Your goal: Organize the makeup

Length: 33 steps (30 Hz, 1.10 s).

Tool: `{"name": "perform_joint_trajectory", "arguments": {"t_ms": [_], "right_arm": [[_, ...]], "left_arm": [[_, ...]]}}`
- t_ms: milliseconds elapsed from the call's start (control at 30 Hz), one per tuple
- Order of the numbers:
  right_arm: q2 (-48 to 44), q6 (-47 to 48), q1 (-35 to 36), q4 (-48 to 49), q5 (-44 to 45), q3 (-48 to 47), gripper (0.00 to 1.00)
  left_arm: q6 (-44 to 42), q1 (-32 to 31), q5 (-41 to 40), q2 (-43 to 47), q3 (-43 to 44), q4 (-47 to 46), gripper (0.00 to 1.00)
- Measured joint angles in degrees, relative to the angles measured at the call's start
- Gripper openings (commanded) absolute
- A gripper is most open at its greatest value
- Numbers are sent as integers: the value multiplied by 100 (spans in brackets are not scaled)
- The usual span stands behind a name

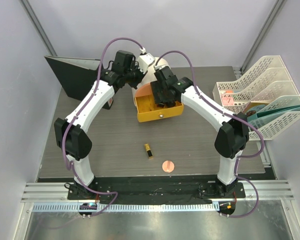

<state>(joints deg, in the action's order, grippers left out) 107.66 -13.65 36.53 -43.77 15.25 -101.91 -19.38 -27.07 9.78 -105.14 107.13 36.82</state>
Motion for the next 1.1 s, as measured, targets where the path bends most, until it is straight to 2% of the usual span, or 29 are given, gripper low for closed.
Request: {"name": "perform_joint_trajectory", "arguments": {"t_ms": [333,467,600,700,933,1100], "right_arm": [[-203,-2,0,-85,4,15,72],[-1104,122,13,-57,-385,479,77],[-2249,319,144,-138,-916,1209,76],[-2741,382,337,-260,-1309,1759,73],[-2544,358,1132,-772,-1755,2964,74],[-1969,358,1425,-1016,-2092,3281,72]], "left_arm": [[-57,0,-39,0,0,37,0],[-57,0,-39,0,0,37,0],[-55,0,-50,0,0,37,0],[-44,0,-63,0,0,37,0],[-7,0,-68,0,0,35,0],[33,0,-74,0,0,33,1]]}}
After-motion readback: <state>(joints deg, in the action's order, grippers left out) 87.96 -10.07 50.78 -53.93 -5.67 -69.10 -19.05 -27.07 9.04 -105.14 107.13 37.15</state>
